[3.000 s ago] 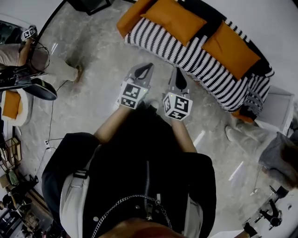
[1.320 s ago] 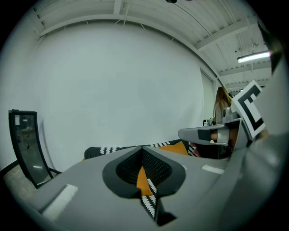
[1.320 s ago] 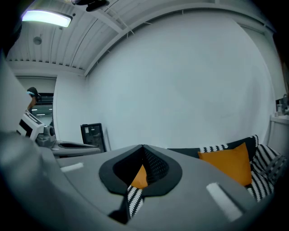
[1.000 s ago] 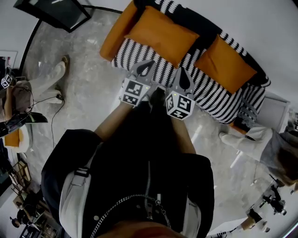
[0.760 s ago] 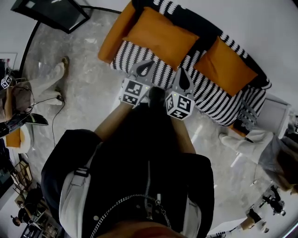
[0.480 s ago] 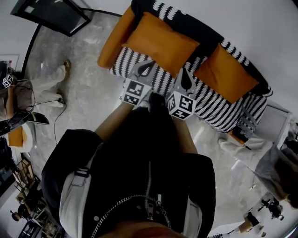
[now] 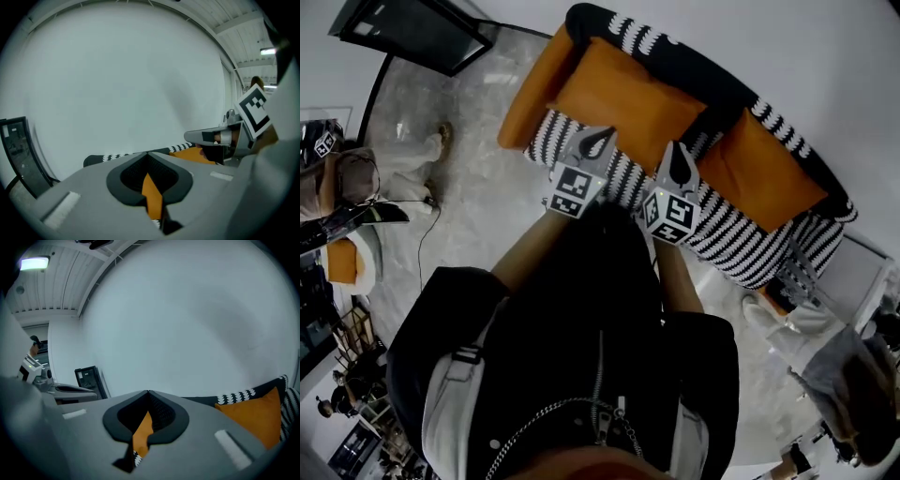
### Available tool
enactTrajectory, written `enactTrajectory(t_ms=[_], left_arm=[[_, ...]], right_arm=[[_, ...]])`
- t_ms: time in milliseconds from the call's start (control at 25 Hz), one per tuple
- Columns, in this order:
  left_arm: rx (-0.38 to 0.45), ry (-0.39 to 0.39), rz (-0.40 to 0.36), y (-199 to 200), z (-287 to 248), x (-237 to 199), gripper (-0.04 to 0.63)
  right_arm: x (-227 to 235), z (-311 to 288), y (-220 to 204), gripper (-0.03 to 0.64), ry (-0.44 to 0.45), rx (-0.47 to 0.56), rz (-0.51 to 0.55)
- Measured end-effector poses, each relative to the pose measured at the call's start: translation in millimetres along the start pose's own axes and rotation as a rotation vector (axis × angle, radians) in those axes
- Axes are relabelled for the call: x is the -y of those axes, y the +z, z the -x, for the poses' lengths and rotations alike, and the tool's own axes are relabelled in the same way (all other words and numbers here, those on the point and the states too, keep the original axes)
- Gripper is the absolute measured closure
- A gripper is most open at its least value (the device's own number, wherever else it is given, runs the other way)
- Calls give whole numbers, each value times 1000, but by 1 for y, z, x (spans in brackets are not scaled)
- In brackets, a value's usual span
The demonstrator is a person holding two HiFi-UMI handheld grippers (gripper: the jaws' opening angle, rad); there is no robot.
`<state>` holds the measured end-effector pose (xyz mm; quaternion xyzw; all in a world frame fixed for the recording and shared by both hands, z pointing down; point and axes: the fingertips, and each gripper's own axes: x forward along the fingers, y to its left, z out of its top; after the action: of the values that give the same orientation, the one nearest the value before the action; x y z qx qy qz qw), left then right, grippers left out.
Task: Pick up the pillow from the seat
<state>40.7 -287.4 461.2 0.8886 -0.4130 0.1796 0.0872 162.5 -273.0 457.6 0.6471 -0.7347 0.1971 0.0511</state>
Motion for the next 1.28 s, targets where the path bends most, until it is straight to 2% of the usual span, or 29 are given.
enactTrajectory(t_ms=[440,680,1080,1280], left_arm=[[-49,-15,-18,1,-32,-20,584],[-71,-40,-10,-15,-62,-43,584],[-143,-38,-57,-62,-124,-104,584],[-183,-24,-25,-94,-149,-147,584]], right_arm=[[30,-34,-5,614,-31,-30,-63],[47,-57,-17,614,-68,-55,-79],[74,-125,-79,612,-82,-176,-78],[81,-155,-108,612,-99,-231,-84]])
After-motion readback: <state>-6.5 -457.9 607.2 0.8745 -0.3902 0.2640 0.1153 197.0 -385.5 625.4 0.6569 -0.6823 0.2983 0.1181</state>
